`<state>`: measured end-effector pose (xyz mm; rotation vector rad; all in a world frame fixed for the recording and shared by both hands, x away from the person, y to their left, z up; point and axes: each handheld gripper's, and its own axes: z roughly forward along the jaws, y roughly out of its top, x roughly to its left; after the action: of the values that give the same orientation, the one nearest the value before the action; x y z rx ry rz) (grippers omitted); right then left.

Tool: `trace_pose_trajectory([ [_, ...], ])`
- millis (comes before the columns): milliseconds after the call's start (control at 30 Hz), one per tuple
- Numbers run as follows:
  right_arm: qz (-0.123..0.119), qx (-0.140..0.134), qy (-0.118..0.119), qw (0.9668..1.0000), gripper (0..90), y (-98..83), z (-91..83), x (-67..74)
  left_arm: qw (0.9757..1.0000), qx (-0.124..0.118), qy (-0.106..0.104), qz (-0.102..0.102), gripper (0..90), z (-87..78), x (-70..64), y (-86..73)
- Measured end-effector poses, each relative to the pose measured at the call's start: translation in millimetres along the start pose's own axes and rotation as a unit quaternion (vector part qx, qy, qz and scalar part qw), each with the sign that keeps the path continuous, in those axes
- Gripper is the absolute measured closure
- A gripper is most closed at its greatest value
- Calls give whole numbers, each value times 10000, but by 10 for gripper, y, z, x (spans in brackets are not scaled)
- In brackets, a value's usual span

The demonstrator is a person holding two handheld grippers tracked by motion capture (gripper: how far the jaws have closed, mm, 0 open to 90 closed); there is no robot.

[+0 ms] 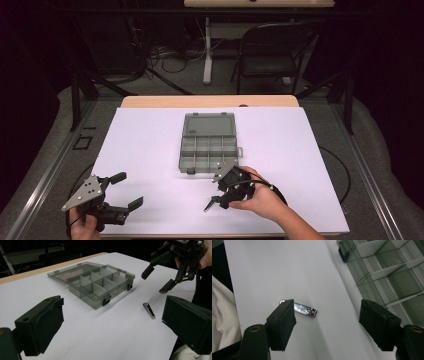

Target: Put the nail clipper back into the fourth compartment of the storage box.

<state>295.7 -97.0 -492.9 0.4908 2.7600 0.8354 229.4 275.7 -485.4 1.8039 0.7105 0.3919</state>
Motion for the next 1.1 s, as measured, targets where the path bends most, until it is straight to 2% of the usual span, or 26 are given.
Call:
trace_pose_trajectory([
  [400,-119,200,338,9992,324,34,209,47,10000,13,-20,-6,34,-3,13,-2],
  [1100,-397,364,592,9968,379,-17,413,104,10000,46,9,-30,34,1,19,-9],
])
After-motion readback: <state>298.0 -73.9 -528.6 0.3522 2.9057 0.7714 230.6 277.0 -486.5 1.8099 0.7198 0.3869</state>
